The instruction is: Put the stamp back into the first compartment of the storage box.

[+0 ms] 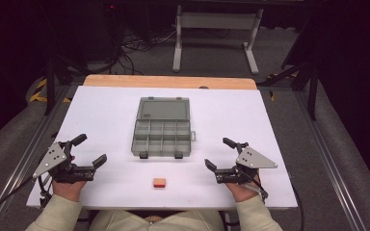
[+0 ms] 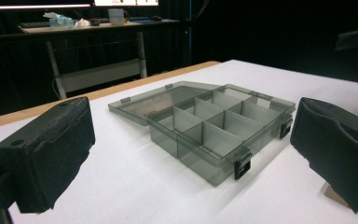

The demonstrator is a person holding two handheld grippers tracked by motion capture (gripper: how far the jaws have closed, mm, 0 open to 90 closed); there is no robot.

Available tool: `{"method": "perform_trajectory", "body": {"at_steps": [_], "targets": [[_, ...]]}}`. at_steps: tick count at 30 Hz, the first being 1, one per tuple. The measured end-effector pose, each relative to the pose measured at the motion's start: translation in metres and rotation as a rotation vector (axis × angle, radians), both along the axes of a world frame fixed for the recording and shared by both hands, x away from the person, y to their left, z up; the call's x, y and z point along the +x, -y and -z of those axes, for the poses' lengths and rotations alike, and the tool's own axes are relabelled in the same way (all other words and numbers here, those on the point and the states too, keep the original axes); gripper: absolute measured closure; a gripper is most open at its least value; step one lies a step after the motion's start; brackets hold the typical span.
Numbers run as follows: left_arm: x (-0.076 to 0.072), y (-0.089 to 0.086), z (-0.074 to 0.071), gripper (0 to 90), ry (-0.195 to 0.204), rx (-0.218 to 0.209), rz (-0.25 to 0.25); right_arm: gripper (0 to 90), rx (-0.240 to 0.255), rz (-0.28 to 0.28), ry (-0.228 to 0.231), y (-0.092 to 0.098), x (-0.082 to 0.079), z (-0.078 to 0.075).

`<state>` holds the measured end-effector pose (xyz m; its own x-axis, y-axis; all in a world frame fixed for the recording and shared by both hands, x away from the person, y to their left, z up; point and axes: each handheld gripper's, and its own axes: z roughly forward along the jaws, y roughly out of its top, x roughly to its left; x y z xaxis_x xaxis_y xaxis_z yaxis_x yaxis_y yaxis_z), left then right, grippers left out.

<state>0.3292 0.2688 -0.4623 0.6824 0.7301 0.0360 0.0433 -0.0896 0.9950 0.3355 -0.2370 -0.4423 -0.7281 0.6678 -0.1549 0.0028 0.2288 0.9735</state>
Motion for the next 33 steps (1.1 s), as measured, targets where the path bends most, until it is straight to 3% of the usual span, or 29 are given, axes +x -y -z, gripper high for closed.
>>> {"method": "perform_trajectory", "body": {"at_steps": [10, 17, 23, 33], "targets": [[0.003, 0.002, -0.002, 1.7, 0.000, -0.008, 0.000, 7.3, -0.001, -0.005, -0.007, -0.001, 0.001, 0.001], [0.016, 0.022, -0.013, 2.6, -0.002, -0.015, 0.085, 7.4, -0.014, -0.003, -0.019, -0.003, 0.004, 0.004], [0.022, 0.044, -0.028, 3.5, 0.000, 0.002, 0.156, 7.4, -0.011, -0.003, -0.032, -0.002, 0.005, 0.004], [0.027, 0.062, -0.033, 4.9, -0.015, 0.013, 0.235, 7.8, -0.003, -0.009, -0.033, -0.001, 0.006, 0.004]]}}
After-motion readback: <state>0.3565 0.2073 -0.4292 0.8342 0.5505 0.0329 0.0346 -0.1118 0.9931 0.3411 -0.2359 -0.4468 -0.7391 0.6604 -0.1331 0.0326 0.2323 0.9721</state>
